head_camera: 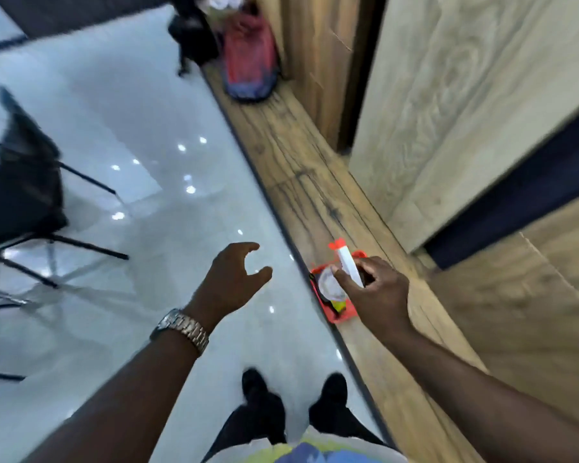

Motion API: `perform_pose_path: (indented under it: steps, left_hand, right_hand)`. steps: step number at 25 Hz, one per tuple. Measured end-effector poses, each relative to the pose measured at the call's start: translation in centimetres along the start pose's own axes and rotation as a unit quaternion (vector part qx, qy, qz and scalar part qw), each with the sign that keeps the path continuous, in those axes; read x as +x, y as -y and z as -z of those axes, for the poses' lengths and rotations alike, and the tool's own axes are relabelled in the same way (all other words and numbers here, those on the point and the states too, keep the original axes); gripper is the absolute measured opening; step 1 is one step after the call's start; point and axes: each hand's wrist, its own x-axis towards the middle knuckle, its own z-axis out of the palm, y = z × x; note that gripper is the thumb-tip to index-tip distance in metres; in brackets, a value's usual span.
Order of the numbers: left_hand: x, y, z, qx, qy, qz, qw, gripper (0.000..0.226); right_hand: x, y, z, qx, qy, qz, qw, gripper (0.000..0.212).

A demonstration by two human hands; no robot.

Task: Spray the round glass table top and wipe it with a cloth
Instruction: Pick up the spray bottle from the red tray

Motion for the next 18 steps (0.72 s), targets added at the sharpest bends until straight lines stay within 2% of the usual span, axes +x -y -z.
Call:
perform_pose_path:
  steps: [3, 6, 10, 14, 18]
  left_hand:
    - [-4.3, 3.2, 9.3, -0.009, -0.111, 0.017, 0.994, 0.059]
    - [-9.1, 8.4, 18.0, -0.027, -0.206, 0.045, 0.977, 0.058]
    - [-17.0, 16.8, 27.5, -0.030, -0.273, 0.093, 0.957, 0.060]
    - [-25.0, 26.0, 35.6, -0.017, -0.353, 0.143, 0.924, 0.062]
    - [-29.9, 32.5, 40.5, -0.037, -0.393, 0.193, 0.898, 0.062]
  right_hand:
    - [0.3, 9.5, -3.8, 0.107, 0.022, 0.040, 0.993, 0.008]
    - [-1.0, 18.5, -10.4, 0.203, 0.097, 0.107, 0.968, 0.014]
    - [-4.6, 28.8, -19.1, 0.311, 0.173, 0.153, 0.922, 0.016]
    - [-9.8, 38.8, -28.4, 0.340, 0.246, 0.202, 0.885, 0.026]
    - [-13.7, 46.5, -36.6, 0.312, 0.325, 0.243, 0.859, 0.024]
